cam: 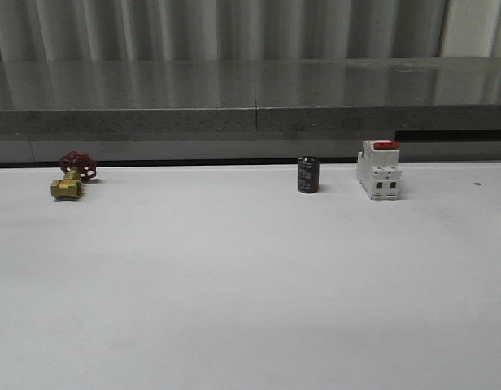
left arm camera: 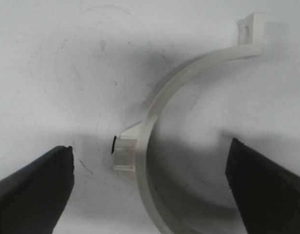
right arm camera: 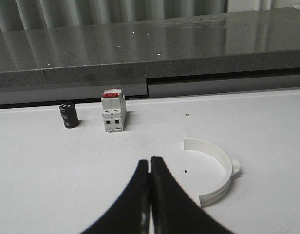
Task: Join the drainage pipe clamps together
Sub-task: 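Grasp the white clamp half at its middle with the left gripper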
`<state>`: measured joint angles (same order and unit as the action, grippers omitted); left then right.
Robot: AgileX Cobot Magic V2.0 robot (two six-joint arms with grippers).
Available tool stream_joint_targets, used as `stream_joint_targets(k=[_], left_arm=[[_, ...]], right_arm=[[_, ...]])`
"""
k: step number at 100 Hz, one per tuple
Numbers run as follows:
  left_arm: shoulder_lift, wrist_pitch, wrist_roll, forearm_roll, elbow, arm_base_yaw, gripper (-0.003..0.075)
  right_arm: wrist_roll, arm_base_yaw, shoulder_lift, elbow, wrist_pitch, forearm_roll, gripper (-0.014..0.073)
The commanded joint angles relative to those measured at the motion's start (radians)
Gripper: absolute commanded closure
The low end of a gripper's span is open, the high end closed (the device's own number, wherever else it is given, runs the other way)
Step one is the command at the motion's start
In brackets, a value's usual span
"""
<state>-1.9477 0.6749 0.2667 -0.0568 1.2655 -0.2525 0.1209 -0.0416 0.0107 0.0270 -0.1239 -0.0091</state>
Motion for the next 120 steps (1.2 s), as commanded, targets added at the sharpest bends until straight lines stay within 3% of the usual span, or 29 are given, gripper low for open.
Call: stream_joint_targets(k=[1,90,99,120], left_arm=[[0.046,-0.030,0.003,-0.004,0.028,-0.003,0.0102],[0.005,-0.006,0.003,-0.014,0.028,-0.003,0.0108],[0.005,-0.006,0.003,-0.016,0.028,-0.003,0.0192],[0.013,-0.006,0.003,-0.016,0.028,-0.003,0.0601]], right_arm=[[-0.002,0.006,0.018,-0.017,0.083,-0.006,0.0661],[-0.002,0.006,0.018,-0.017,0.083,-0.006,0.0661],[-0.002,0.006,0.018,-0.017,0.083,-0.006,0.0661],[-0.002,0.006,0.018,-0.017,0.083,-0.006,0.0661]])
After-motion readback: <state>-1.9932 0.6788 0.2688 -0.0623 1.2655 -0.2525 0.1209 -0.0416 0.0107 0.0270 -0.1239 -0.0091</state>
